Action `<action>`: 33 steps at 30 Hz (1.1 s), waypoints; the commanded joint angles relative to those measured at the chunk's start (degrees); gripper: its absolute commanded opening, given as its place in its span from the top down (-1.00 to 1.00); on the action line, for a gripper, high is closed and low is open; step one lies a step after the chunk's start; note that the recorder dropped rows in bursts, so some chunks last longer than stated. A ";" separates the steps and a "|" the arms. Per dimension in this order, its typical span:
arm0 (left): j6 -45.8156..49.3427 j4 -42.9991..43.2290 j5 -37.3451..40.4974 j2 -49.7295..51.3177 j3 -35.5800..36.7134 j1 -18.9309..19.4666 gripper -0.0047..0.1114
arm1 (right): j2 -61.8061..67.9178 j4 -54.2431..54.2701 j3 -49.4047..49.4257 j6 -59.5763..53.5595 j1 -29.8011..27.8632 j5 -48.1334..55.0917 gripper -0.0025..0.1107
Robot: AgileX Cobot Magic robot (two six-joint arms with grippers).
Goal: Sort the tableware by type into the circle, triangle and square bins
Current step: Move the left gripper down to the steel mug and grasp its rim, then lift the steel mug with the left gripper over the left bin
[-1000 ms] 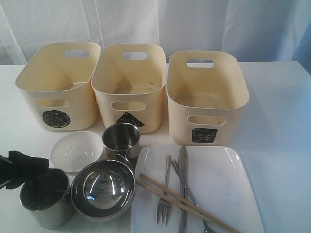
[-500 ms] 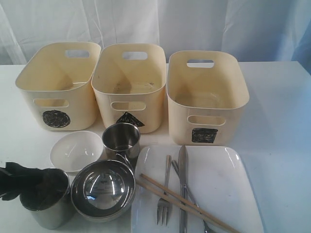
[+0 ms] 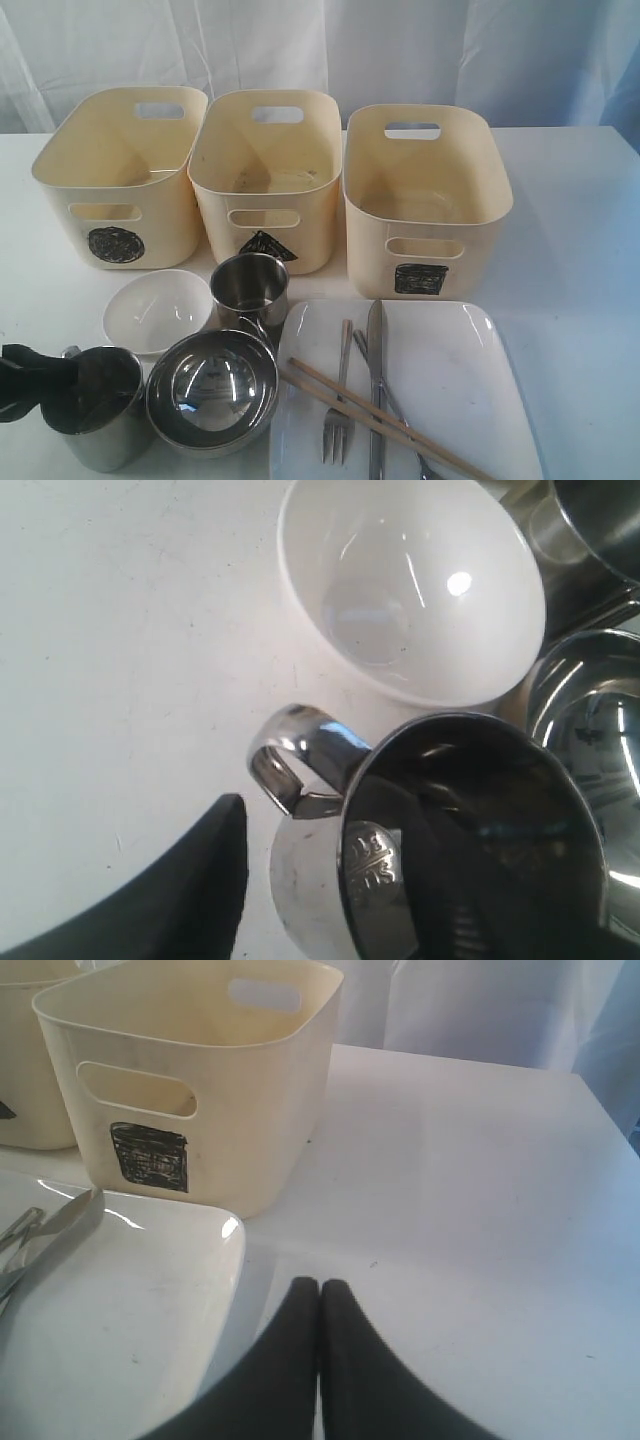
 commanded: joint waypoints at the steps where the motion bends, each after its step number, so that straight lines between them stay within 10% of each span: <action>1: -1.91 0.44 1.46 -0.04 0.33 -0.31 0.02 | -0.26 -0.31 0.10 -0.19 -0.39 -0.21 0.96; 27: -2.96 0.44 0.14 4.67 0.33 -0.31 0.24 | -0.26 -0.31 0.10 -0.19 -0.39 -0.21 0.96; 33: -2.84 0.44 1.81 4.67 0.33 -0.31 0.61 | -0.26 -0.31 0.10 -0.19 -0.39 -0.21 0.96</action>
